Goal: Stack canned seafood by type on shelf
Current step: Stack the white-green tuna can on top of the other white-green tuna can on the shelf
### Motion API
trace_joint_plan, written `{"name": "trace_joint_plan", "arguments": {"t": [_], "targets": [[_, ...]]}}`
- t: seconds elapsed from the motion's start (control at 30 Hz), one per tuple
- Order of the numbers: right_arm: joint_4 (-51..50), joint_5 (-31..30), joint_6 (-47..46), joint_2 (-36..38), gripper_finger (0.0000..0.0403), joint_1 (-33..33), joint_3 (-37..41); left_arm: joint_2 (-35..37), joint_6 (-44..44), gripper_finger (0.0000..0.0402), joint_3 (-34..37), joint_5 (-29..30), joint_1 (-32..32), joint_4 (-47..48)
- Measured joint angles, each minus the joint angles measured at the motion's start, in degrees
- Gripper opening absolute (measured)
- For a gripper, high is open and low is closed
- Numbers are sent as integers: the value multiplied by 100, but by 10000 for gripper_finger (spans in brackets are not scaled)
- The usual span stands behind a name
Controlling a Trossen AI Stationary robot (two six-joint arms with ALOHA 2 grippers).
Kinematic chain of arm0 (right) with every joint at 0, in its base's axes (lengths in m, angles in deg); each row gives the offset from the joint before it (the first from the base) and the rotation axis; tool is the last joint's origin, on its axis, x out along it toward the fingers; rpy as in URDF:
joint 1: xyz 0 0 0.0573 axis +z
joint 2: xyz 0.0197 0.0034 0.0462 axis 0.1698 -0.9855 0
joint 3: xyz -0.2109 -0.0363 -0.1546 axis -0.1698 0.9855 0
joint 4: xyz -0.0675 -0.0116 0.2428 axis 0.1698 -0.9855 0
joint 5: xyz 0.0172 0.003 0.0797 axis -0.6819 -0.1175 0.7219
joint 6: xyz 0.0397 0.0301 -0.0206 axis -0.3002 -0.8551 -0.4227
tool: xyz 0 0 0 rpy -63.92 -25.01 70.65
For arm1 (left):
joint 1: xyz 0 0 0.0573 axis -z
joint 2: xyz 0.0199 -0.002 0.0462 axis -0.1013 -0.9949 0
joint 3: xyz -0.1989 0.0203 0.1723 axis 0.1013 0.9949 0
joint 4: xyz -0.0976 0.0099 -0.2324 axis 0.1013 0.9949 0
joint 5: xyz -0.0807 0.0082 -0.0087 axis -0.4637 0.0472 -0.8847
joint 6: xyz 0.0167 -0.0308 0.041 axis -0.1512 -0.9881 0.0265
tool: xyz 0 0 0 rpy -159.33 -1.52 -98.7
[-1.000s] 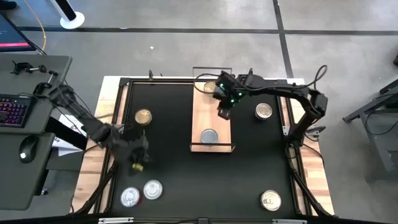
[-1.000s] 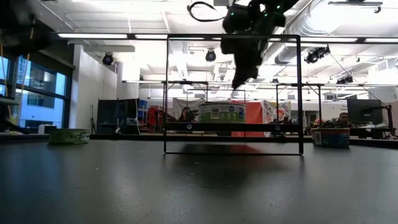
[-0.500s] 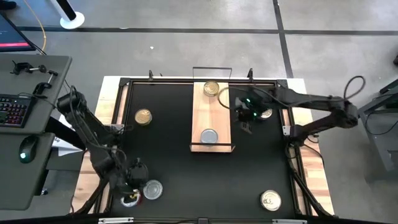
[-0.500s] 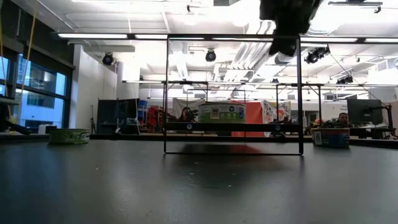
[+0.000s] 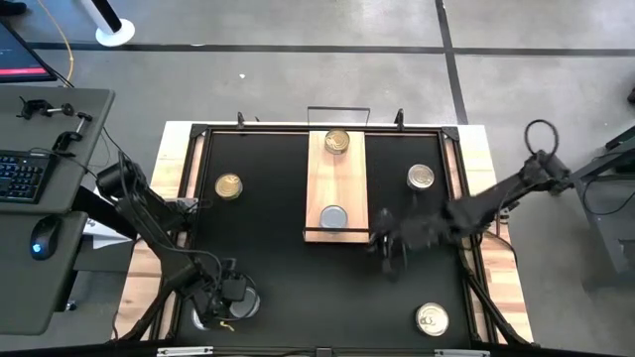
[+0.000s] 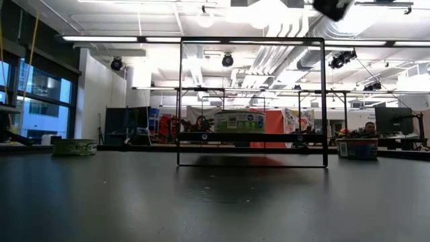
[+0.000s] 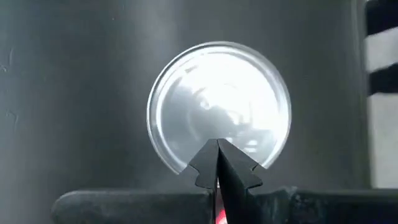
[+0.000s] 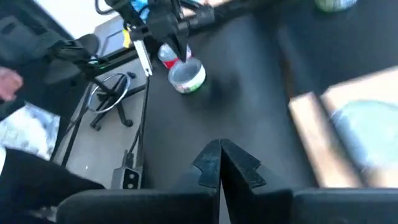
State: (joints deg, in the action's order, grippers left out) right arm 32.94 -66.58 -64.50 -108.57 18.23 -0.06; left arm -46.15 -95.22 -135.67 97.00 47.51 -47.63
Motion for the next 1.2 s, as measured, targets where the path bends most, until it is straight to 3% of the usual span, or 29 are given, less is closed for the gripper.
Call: {"name": "trace_joint_plan", "arguments": {"t": [0.1,0.2,0.5,0.7,0.87,1.07,1.2], "targets": [[70,-624,-978,-444,0,577,0,-42,293,0,137,-23,14,-45],[-81,-790,-1778,-1001,0,920,-160,-78,543,0,201,-5,96,-133],[-282,-34,-2794,-2672,0,1088,-875,-532,1775,0,217,736,34,-1774],[186,505,-2693,-3454,0,1080,-1061,-1404,2193,0,179,1012,-588,-3381],[613,440,-2230,-3604,0,1042,-1126,-2079,2402,0,67,971,-1139,-4595],[755,273,-1575,-3604,0,902,-1128,-2541,3323,0,-508,1175,-1928,-4874],[735,289,-1163,-3605,0,791,-1128,-2544,3953,0,-967,969,-2410,-4401]]}}
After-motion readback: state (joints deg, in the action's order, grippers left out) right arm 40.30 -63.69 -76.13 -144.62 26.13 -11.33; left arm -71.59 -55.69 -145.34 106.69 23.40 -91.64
